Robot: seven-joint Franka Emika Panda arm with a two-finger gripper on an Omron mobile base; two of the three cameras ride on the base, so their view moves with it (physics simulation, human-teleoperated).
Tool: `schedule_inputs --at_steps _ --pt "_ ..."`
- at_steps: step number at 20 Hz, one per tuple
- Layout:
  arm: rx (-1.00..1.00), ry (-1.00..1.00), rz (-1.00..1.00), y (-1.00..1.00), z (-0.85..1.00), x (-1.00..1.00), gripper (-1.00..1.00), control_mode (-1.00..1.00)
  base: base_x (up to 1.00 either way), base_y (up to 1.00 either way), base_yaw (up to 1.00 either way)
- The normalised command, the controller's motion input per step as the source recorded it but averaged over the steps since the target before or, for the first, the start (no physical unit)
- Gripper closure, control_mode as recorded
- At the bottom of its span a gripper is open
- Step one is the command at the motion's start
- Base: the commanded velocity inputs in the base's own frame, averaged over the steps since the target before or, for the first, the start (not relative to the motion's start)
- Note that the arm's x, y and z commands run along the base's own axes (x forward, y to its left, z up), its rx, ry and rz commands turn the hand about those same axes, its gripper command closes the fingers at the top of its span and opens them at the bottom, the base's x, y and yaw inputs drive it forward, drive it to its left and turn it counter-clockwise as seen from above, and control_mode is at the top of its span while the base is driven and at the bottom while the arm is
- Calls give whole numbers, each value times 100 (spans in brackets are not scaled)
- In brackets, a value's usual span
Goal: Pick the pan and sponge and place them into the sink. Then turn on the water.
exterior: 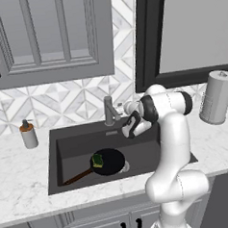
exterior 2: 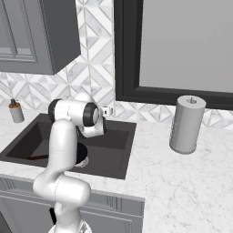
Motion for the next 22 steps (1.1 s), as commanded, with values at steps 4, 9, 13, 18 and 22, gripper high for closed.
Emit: schedule_inputs --at_steps 4,9,13,18,22 --pt "0 0 0 -70 0 0 -100 -100 0 0 0" --pt "0 0 0 -84 0 0 -100 -100 0 0 0" --pt "0 0 0 -100 0 0 -100 -100 0 0 0" --pt "0 0 0 -100 0 0 -100 -100 0 0 0" --pt "0 0 0 -100 0 0 -100 -100 0 0 0"
